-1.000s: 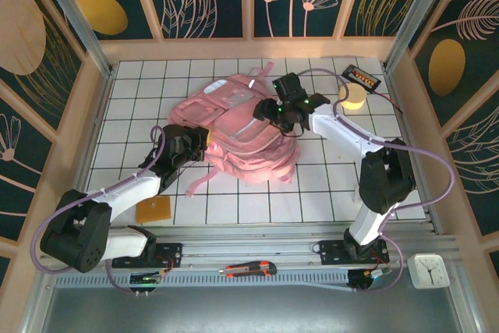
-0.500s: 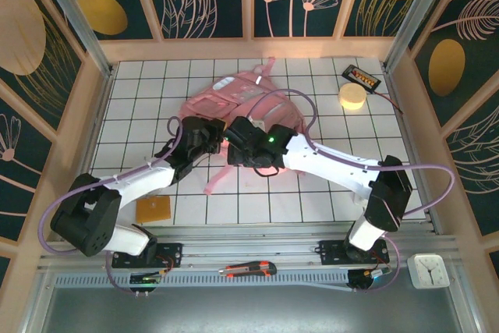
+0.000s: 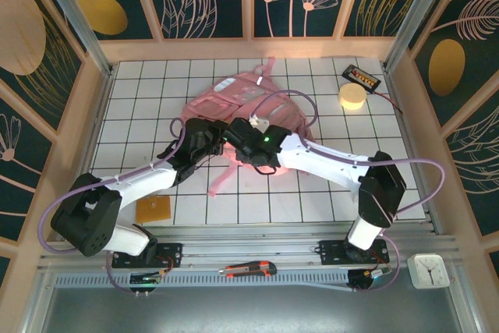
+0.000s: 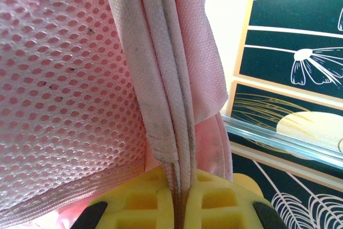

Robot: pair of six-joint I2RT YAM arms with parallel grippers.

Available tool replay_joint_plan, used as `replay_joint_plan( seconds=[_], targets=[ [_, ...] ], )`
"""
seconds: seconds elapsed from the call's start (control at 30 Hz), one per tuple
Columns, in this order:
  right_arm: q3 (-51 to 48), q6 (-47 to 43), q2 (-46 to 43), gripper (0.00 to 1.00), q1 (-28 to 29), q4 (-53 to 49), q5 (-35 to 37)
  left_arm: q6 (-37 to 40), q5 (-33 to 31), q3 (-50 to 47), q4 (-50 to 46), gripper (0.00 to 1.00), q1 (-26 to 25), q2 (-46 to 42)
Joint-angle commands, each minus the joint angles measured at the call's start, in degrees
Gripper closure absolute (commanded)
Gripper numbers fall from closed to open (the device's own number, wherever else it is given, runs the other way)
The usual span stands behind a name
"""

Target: Pack the student bag

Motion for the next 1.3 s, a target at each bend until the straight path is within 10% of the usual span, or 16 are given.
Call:
replay_joint_plan(
  seconds=[0.0, 0.33, 0.73, 1.27],
  targets=[
    [0.93, 0.42, 2.11, 0.58, -0.16, -0.16, 2.85, -2.47, 1.21, 4.68, 8.15, 1.0, -0.81, -2.12],
    [3.62, -1.11, 5.36, 0.64, -1.86, 0.6, 3.93, -2.68, 2.07, 5.87, 8.18, 1.0, -1.02, -1.32],
    [5.07, -2.22, 6.23, 1.0, -3.9, -0.08, 1.65, -3.84, 2.3, 3.94, 9.43, 1.0, -1.07, -1.73],
    [-5.31, -4.3, -5.32, 1.0, -9.62, -5.65, -10.38, 11.95, 4.2, 3.98, -2.12, 1.0, 7.42, -5.95]
  ],
)
